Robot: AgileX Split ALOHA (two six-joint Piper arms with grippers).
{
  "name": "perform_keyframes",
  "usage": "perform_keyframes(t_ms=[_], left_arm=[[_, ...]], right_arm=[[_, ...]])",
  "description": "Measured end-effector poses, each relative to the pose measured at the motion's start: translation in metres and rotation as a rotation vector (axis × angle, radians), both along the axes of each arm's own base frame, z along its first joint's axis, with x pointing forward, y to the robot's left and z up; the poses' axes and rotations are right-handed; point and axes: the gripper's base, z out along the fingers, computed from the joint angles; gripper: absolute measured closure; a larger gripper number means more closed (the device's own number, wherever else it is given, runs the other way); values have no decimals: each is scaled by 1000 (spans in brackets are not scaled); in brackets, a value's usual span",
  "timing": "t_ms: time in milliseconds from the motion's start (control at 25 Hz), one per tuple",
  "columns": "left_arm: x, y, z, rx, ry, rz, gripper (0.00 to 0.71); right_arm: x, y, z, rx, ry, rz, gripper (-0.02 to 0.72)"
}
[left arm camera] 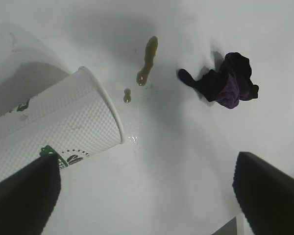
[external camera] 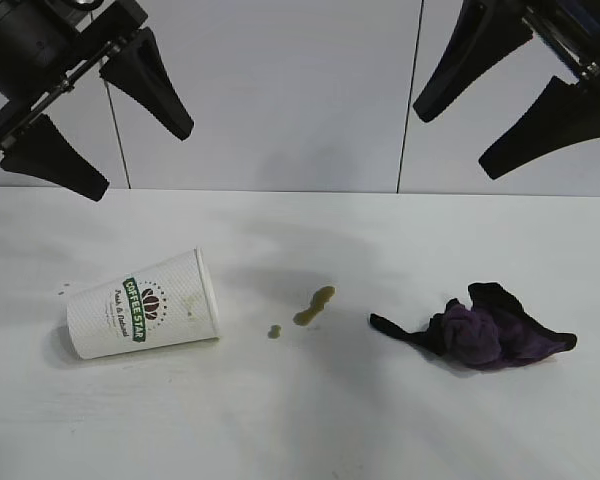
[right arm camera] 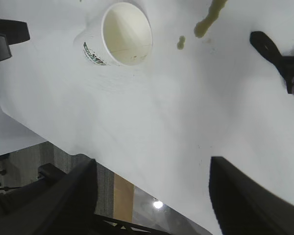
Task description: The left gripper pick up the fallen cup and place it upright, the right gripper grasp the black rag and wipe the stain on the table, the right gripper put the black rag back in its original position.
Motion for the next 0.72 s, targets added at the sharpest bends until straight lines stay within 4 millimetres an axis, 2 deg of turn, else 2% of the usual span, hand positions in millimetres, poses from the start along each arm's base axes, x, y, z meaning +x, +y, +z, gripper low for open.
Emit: perform_keyframes(t_ms=[720], left_arm=[[0, -1, 0, -8, 2, 4, 23]], right_arm=[[1, 0, 0, 0, -5, -5, 249]])
